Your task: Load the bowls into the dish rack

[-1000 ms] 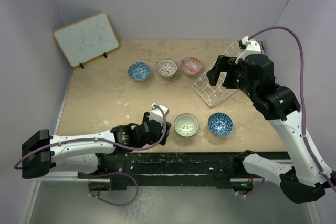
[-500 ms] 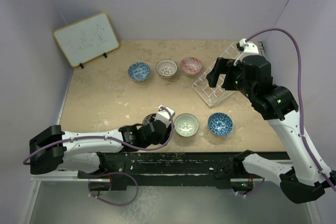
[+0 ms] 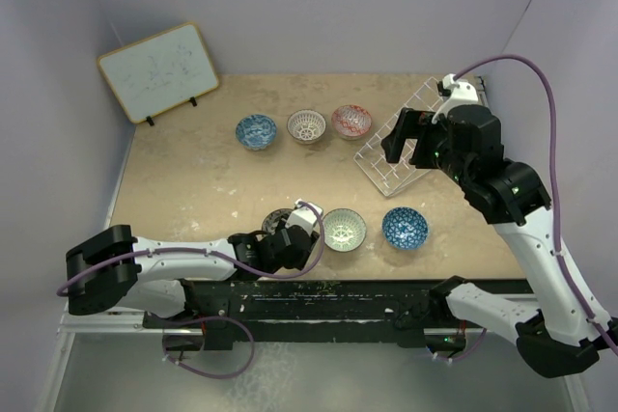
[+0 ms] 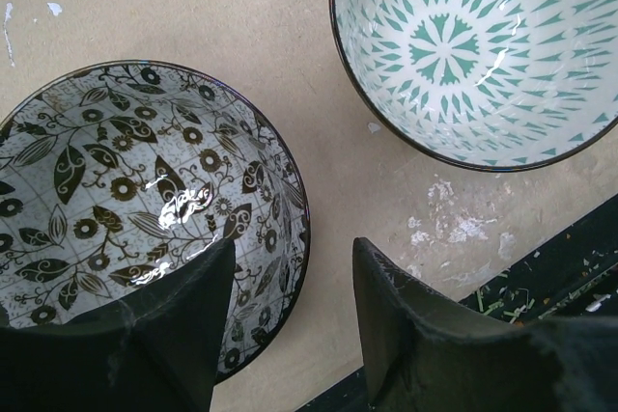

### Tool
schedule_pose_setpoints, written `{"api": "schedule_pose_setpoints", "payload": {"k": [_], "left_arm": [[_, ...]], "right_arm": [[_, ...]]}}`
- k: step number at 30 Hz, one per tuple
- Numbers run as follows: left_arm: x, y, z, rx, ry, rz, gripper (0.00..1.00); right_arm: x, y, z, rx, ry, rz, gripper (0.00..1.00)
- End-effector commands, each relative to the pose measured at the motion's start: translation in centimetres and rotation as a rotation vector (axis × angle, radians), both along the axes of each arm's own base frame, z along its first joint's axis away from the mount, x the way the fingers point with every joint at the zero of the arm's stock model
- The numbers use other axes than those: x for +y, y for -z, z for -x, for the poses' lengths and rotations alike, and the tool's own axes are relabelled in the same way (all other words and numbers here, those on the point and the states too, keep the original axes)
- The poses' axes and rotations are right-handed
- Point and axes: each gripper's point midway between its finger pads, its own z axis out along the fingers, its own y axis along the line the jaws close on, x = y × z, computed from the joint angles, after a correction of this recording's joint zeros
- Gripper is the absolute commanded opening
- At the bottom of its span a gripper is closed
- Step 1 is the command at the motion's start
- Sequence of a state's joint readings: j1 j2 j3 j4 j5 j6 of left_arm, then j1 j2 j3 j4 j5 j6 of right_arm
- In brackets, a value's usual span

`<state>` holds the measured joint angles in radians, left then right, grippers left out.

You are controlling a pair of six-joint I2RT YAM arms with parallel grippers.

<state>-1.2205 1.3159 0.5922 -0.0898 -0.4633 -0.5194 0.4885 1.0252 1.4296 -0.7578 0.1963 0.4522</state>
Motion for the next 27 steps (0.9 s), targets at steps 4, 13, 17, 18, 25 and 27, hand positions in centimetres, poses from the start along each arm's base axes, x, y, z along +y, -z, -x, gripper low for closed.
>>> {"api": "schedule_pose_setpoints", "payload": {"k": [4, 13, 17, 18, 25, 27], "left_arm": [[-0.4, -0.7, -0.6, -0.040, -0.018, 0.029, 0.48], [0.3, -0.9, -0.8, -0.050, -0.051, 0.016, 0.43], [0.5, -0.3, -0.8, -0.039, -0.065, -0.006, 0.34], [0.6, -0.1, -0.8, -0.035, -0.069, -0.014, 0.34], [0.7, -0.1, -0.9, -0.035, -0.076, -0.026, 0.18], [0.9, 0.1, -0.9, -0.034, -0.080, -0.034, 0.17]], "right_arm": [[-0.6, -0.7, -0.3, -0.041, 0.022, 0.002, 1.00], [-0.7, -0.6, -0.3, -0.041, 0.031, 0.002, 1.00], [-0.7, -0.7, -0.3, -0.042, 0.032, 0.001, 1.00], [-0.8, -0.8, -0.2, -0.044, 0.035, 0.001, 1.00], [-1.2, -1.3, 0.0, -0.055, 0.048, 0.000, 1.00], [-1.2, -1.4, 0.0, -0.057, 0.048, -0.001, 1.00]]}}
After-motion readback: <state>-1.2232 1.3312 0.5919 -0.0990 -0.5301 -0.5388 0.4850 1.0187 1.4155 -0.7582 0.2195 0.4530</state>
